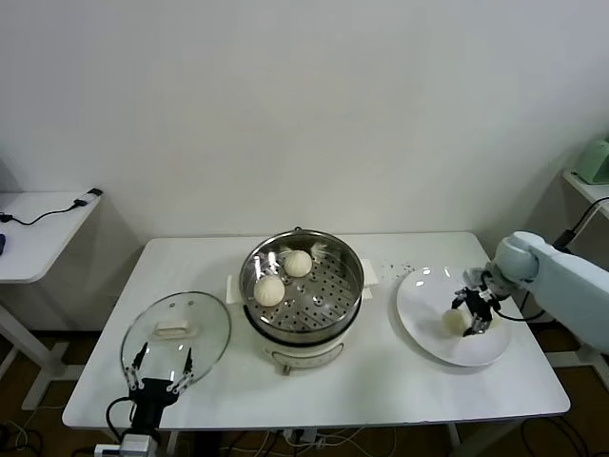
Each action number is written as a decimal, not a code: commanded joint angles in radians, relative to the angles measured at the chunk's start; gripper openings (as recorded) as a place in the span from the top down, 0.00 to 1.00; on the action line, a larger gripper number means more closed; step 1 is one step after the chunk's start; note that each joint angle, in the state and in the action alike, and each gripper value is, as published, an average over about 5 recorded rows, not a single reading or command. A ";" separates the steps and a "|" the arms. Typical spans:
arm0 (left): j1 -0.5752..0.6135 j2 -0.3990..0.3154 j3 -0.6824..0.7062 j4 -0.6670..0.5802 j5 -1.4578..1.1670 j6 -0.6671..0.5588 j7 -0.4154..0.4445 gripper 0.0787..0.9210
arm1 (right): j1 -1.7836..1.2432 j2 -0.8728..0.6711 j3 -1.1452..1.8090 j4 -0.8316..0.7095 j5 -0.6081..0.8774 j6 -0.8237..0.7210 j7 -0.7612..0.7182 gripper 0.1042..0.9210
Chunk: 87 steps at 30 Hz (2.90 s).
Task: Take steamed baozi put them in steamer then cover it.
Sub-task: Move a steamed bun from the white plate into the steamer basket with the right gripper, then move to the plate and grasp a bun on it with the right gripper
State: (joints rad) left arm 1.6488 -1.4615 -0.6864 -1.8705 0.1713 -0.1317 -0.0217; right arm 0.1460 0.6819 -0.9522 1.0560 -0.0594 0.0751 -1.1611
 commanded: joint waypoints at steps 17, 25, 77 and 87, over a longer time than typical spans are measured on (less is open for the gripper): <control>0.010 -0.001 0.002 0.004 -0.003 -0.003 0.001 0.12 | 0.601 0.468 -0.316 0.188 0.020 0.522 0.014 0.30; 0.014 0.001 0.001 0.007 -0.011 0.002 0.000 0.12 | 0.478 0.574 -0.312 0.185 0.002 0.534 0.020 0.30; 0.003 0.024 -0.009 0.021 -0.025 -0.006 -0.010 0.12 | 0.582 0.264 -0.371 0.216 0.146 0.409 0.060 0.12; 0.004 0.033 -0.007 0.008 -0.023 -0.004 -0.009 0.12 | 0.548 -0.030 -0.413 0.172 0.373 -0.077 0.077 0.12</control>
State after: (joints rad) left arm 1.6539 -1.4324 -0.6948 -1.8593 0.1461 -0.1378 -0.0305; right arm 0.6718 0.9264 -1.3332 1.2535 0.1082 0.3753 -1.1017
